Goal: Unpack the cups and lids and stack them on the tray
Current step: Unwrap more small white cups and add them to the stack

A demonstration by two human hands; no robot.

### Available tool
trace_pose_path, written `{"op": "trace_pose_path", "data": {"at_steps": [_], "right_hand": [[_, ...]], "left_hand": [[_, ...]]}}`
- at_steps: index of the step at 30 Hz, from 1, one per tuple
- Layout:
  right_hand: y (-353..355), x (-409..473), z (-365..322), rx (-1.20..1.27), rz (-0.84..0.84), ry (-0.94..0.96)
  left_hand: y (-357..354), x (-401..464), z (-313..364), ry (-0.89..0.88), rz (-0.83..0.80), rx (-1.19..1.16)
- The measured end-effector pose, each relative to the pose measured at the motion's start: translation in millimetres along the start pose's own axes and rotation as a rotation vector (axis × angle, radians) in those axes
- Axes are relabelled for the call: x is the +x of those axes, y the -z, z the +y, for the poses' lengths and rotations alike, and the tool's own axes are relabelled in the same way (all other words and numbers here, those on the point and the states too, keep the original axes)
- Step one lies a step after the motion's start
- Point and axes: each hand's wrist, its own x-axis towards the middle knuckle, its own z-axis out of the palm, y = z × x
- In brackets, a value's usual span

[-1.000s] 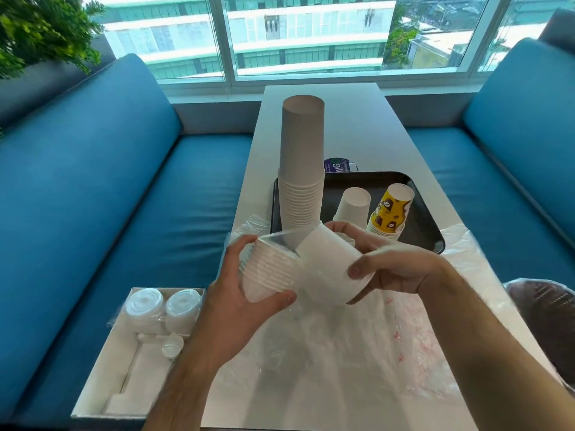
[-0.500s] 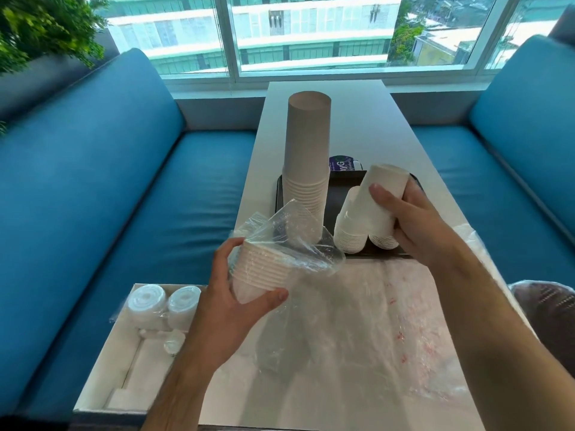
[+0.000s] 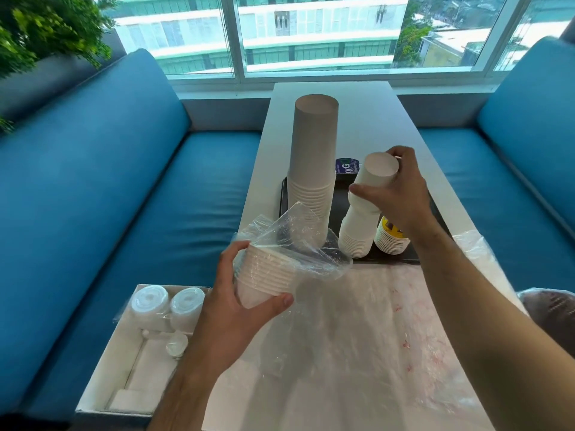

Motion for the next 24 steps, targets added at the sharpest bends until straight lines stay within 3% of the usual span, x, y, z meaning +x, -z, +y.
{"op": "trace_pose_path", "data": {"at_steps": [11,18,21,24], "right_hand": [[-18.5,10.2,20.4,-0.281,-0.209,0.032],[-36.5,-4.5,35.6,-0.359,-0.196,-0.062],[-32.3,-1.5,30.9,-0.402,-0.283,-0.101],[-21.9,-2.8,12.4,-0.474,-0.209,-0.009]], "left_hand": [[0.9,5.0,-5.3,0.014,-0.005,0.031],[0.0,8.1,-6.7,0.011,-0.014,0.067],[-0.9,7.8,-9.2,-0.002,-0.014,0.103],[-1.2,7.3,-11.2,-0.026,-0.003,0.139]]}}
